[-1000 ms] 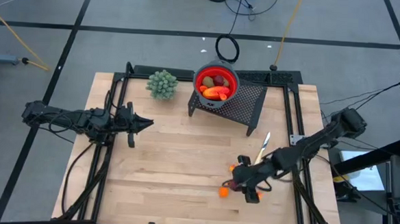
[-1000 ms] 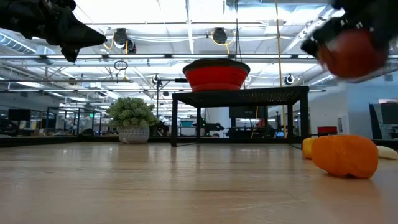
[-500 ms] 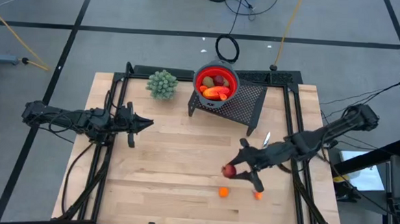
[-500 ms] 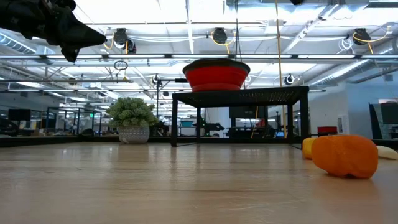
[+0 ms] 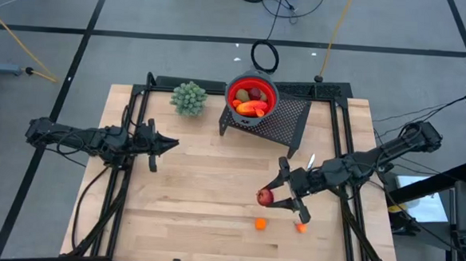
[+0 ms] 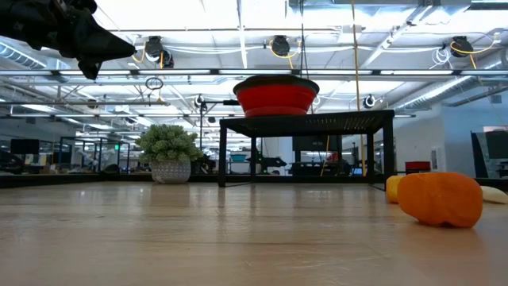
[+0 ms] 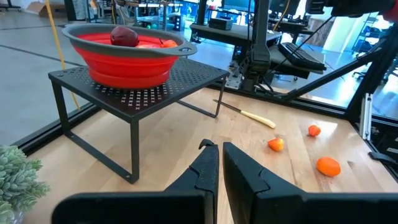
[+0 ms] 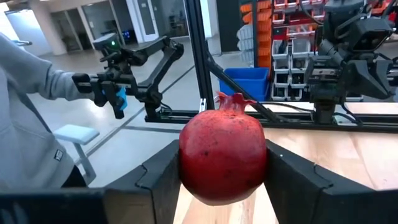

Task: Pick & Place Fruit
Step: Put the pomegranate into the red strainer bowl

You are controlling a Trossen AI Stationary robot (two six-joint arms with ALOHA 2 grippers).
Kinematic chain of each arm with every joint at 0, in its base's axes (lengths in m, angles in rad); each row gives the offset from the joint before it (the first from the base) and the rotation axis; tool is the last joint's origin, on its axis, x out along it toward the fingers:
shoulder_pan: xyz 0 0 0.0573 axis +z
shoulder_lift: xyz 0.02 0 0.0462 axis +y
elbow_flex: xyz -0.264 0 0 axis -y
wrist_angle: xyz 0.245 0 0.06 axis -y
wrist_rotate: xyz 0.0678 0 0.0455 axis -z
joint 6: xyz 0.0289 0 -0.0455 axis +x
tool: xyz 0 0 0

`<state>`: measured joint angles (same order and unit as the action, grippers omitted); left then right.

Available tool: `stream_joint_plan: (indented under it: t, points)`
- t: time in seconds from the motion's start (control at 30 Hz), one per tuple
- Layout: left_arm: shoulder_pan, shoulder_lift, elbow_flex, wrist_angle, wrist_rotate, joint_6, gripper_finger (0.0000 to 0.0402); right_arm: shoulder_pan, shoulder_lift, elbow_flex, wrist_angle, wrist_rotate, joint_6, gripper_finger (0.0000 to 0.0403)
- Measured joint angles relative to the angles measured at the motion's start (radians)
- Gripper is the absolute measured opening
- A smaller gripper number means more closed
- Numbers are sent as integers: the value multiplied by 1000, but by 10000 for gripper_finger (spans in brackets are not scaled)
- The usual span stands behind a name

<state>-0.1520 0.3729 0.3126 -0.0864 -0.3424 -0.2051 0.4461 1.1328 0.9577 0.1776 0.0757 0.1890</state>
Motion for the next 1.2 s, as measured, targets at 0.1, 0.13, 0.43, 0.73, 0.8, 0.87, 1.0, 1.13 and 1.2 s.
stream_joint_plan:
  t: [0.1, 0.13, 0.43, 0.73, 0.8, 0.87, 1.0, 1.13, 1.2]
  points:
    - [0, 0, 0, 0, 0, 0, 21, 0, 0, 0, 7, 0, 0, 192]
    - [0, 0, 0, 0, 0, 0, 21, 0, 0, 0, 15, 0, 0, 192]
    - [0, 0, 0, 0, 0, -26, 21, -19, 0, 0, 242, 134, 196, 192]
    - [0, 0, 0, 1, 0, -36, 21, -86, 0, 0, 440, 133, 571, 191]
    - [0, 0, 0, 1, 0, -36, 21, -95, 0, 0, 472, 133, 623, 193]
    - [0, 0, 0, 1, 0, -36, 21, -101, 0, 0, 488, 133, 652, 194]
    - [0, 0, 0, 1, 0, -36, 21, -107, 0, 0, 491, 133, 660, 194]
    - [0, 0, 0, 1, 0, -38, 21, -107, 0, 0, 491, 133, 652, 192]
    - [0, 0, 0, 1, 0, -38, 21, -107, 0, 0, 488, 136, 600, 193]
